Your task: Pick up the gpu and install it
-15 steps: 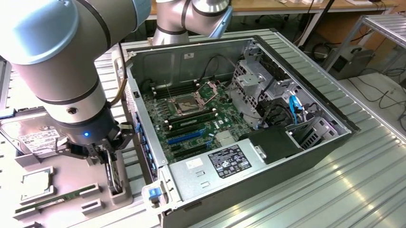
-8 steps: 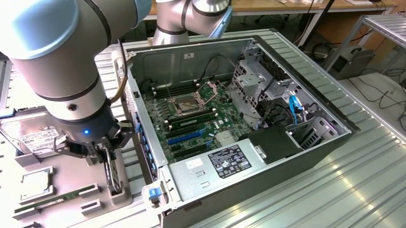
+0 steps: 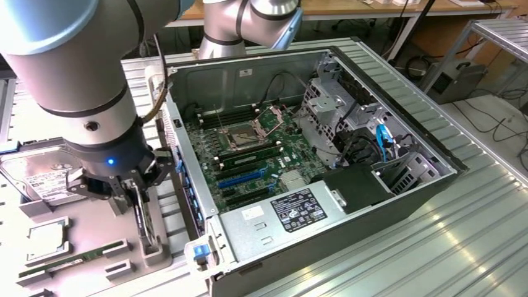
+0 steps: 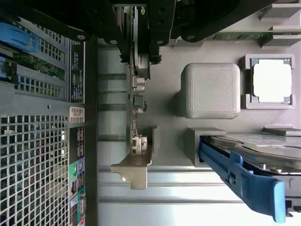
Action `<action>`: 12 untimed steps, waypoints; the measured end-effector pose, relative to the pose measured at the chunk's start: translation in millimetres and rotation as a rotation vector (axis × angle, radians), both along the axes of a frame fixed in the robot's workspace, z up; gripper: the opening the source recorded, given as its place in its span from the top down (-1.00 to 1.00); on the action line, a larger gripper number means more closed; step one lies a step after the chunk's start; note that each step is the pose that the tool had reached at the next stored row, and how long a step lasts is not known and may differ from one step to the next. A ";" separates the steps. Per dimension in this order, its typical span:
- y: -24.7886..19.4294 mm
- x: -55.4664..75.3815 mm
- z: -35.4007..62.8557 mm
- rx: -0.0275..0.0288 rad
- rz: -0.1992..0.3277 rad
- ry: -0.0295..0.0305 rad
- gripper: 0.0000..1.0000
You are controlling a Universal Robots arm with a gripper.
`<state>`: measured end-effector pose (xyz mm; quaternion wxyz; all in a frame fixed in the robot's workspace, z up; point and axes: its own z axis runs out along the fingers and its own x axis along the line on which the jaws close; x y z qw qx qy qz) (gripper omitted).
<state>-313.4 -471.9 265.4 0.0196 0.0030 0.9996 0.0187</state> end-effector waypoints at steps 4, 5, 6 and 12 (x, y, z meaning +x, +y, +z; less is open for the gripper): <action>-0.4 0.9 37.1 0.0088 0.012 0.0041 0.47; -0.6 1.1 45.5 0.0091 0.014 0.0045 0.47; -0.9 1.2 53.3 0.0092 0.015 0.0050 0.47; -2.9 2.0 92.9 0.0093 0.023 0.0057 0.47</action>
